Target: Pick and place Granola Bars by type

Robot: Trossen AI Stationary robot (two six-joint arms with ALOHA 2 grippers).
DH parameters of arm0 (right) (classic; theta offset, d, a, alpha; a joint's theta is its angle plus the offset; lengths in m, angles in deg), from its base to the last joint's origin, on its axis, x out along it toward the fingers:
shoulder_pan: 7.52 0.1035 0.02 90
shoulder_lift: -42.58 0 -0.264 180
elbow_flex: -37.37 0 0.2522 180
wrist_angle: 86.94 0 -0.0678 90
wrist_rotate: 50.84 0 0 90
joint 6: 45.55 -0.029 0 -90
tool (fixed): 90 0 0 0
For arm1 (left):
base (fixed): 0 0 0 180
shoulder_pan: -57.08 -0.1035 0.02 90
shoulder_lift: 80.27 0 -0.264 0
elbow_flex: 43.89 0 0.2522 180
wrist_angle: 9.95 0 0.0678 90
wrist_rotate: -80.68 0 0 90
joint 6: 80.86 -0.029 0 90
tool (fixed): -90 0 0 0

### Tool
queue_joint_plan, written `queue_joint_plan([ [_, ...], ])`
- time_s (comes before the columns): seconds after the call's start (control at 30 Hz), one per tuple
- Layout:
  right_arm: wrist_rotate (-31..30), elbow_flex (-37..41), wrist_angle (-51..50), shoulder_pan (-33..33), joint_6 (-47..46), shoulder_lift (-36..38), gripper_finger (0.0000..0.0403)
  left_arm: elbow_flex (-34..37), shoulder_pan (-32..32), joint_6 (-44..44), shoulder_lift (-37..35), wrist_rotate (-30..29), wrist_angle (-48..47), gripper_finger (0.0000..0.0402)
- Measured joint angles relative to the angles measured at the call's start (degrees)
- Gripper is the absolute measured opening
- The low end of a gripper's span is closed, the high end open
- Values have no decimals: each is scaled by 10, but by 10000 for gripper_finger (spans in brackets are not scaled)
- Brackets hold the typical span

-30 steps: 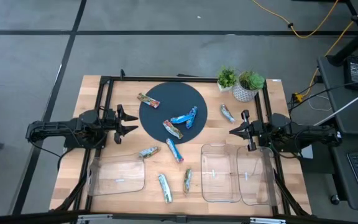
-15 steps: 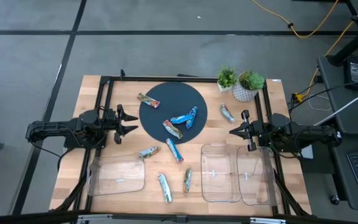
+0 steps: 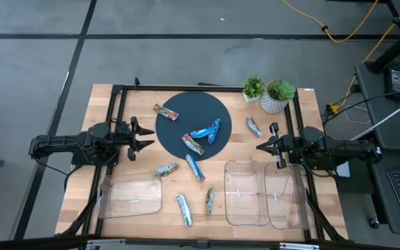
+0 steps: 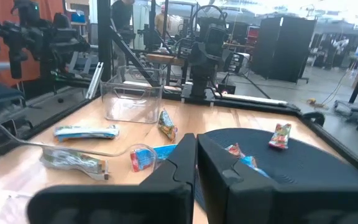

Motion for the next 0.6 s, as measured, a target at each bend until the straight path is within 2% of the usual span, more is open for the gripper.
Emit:
queue_joint_plan([
  [0.1,0,0,0,0,28,0,18,0,0,0,0,0,0,191],
  [0.3,0,0,0,0,28,0,18,0,0,-1,0,-1,0,190],
  [0.47,0,0,0,0,27,0,18,0,0,-59,0,-47,2,191],
  [0.6,0,0,0,0,26,0,18,0,0,-70,0,-51,4,190],
])
